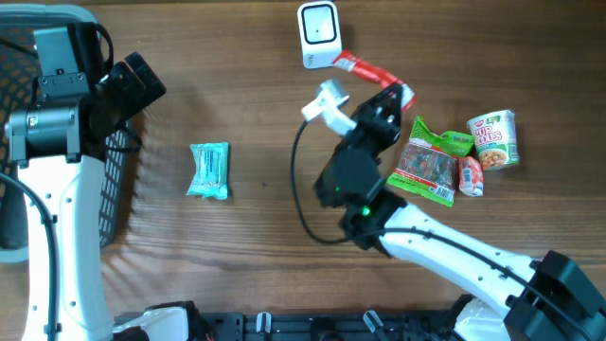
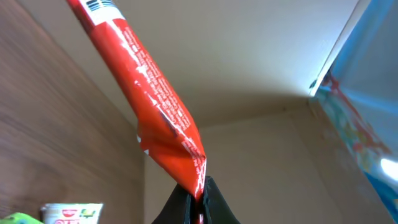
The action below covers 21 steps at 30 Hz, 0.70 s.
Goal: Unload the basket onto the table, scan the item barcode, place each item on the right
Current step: 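Lift the Nescafe stick and swing it toward the white scanner, then hold the Nescafe stick at the scanner, then carry it right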
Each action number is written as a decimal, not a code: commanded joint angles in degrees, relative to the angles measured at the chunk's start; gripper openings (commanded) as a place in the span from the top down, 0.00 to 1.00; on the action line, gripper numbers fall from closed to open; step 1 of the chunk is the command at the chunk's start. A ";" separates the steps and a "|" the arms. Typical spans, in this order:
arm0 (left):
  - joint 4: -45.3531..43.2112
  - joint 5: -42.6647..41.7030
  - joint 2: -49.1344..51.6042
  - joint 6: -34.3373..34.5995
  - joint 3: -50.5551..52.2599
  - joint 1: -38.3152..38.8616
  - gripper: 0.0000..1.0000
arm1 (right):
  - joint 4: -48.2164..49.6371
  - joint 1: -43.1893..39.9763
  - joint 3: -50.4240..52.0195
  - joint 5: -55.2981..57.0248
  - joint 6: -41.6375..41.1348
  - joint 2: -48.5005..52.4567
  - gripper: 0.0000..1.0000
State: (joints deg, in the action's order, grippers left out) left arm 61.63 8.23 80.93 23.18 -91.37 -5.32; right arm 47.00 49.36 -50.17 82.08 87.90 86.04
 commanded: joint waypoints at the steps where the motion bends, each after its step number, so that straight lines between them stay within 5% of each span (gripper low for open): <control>1: -0.11 -0.09 -0.46 -0.48 -0.52 -0.37 0.00 | 0.55 -0.31 -3.28 -1.16 2.73 0.26 0.96; 6: -0.11 -0.07 -0.46 -0.48 -0.52 -0.37 0.00 | 1.14 -0.63 -5.01 -1.20 1.81 -0.68 0.96; 8: -0.11 -0.07 -0.46 -0.48 -0.52 -0.37 0.00 | -15.32 -0.63 -10.78 -4.63 -10.12 -2.05 0.96; 11: -0.11 -0.09 -0.46 -0.48 -0.52 -0.37 0.00 | -50.03 -0.63 -21.90 -14.19 -42.80 -2.71 0.96; 14: -0.11 -0.07 -0.46 -0.48 -0.52 -0.37 0.00 | -73.29 -2.56 -29.49 -42.07 -69.51 -2.82 0.96; 21: -0.13 -0.07 -0.46 -0.48 -0.52 -0.37 0.00 | -89.24 -18.75 -43.63 -86.01 -82.88 -2.34 0.96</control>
State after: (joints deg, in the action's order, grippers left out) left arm 61.63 8.23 80.93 23.18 -91.37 -5.32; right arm -39.64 37.36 -85.36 19.81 14.09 84.25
